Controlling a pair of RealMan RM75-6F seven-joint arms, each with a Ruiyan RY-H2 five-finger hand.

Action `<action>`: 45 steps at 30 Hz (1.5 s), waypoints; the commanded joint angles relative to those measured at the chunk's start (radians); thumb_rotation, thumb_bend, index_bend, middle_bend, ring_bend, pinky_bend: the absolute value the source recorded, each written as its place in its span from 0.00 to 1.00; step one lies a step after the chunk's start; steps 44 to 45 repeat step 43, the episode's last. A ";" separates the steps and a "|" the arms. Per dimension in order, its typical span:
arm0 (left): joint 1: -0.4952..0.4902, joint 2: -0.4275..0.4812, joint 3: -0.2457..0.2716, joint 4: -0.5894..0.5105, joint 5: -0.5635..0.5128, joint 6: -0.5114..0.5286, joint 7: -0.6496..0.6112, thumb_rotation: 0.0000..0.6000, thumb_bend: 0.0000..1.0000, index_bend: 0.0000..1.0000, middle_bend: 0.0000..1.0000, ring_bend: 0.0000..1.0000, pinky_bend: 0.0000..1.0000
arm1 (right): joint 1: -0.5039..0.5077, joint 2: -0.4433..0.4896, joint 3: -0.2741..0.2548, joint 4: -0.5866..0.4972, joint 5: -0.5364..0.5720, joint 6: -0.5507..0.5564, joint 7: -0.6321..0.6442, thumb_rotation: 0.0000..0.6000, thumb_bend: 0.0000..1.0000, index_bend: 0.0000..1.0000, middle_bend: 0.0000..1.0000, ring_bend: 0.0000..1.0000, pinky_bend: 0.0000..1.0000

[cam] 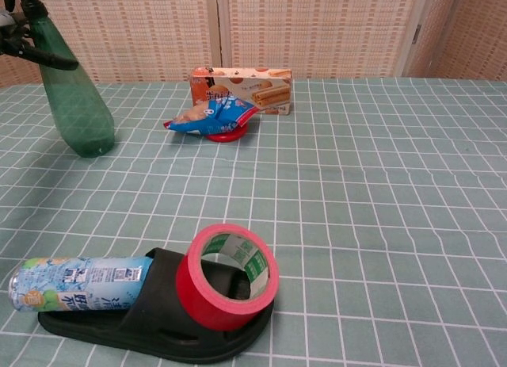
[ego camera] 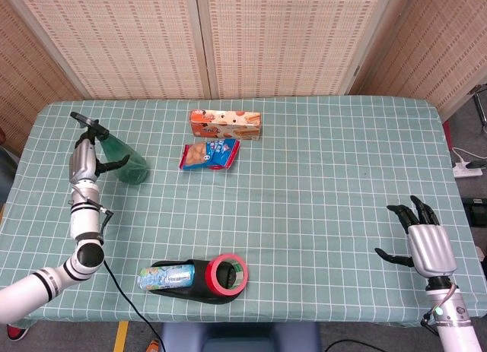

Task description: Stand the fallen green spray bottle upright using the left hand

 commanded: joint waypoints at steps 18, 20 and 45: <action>0.041 0.056 0.050 0.039 -0.107 -0.084 -0.005 1.00 0.15 0.00 0.02 0.00 0.03 | 0.004 0.001 -0.001 -0.001 -0.004 -0.005 0.005 1.00 0.00 0.23 0.23 0.00 0.14; 0.055 0.080 0.054 0.024 -0.114 -0.082 -0.005 1.00 0.15 0.00 0.02 0.00 0.03 | 0.004 0.001 -0.001 -0.002 -0.006 -0.006 0.009 1.00 0.00 0.23 0.23 0.00 0.14; 0.494 0.445 0.401 -0.144 1.004 0.209 -0.310 1.00 0.26 0.29 0.25 0.14 0.22 | 0.006 0.012 -0.010 0.000 -0.029 -0.011 0.044 1.00 0.00 0.22 0.23 0.00 0.14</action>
